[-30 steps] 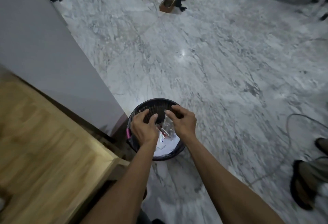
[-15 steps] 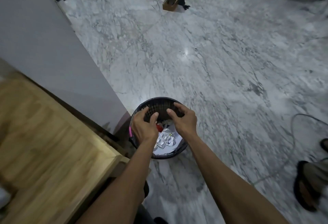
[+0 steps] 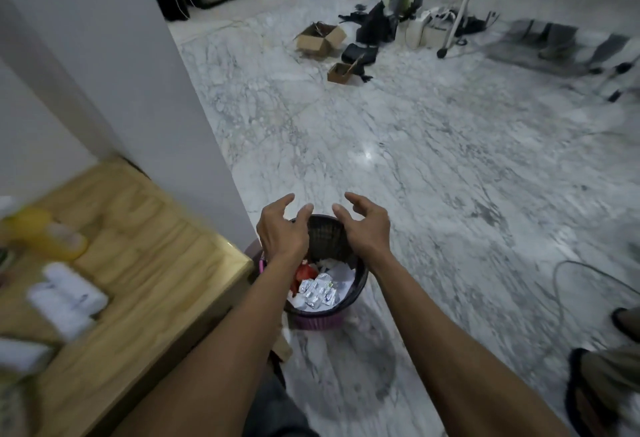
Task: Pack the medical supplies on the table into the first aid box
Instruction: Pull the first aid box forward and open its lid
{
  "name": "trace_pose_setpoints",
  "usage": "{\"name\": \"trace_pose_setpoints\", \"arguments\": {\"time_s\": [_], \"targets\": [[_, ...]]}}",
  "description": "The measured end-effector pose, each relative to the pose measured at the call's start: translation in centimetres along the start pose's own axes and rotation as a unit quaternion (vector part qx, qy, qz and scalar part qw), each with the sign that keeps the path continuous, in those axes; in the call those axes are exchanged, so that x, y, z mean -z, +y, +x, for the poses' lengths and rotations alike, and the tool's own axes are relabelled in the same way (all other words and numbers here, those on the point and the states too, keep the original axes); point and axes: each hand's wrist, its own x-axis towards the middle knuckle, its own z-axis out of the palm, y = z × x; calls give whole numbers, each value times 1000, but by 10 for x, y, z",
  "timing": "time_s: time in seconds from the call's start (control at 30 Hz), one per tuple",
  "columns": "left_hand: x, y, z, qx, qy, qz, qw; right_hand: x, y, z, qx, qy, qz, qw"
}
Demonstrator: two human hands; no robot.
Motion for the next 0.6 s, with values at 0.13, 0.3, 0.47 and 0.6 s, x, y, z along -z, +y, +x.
{"name": "trace_pose_setpoints", "arguments": {"time_s": [0.13, 0.3, 0.47, 0.6], "targets": [[35, 33, -18, -49, 13, -28, 998, 16, -39, -22, 35, -9, 26, 999], [101, 58, -35, -108, 60, -29, 992, 11, -93, -54, 73, -52, 81, 993], [189, 55, -53, -137, 114, -46, 983, -17, -145, -105, 98, -160, 153, 970], [267, 37, -74, -123, 162, -62, 977, -54, -178, -150, 96, -259, 194, 941]]}}
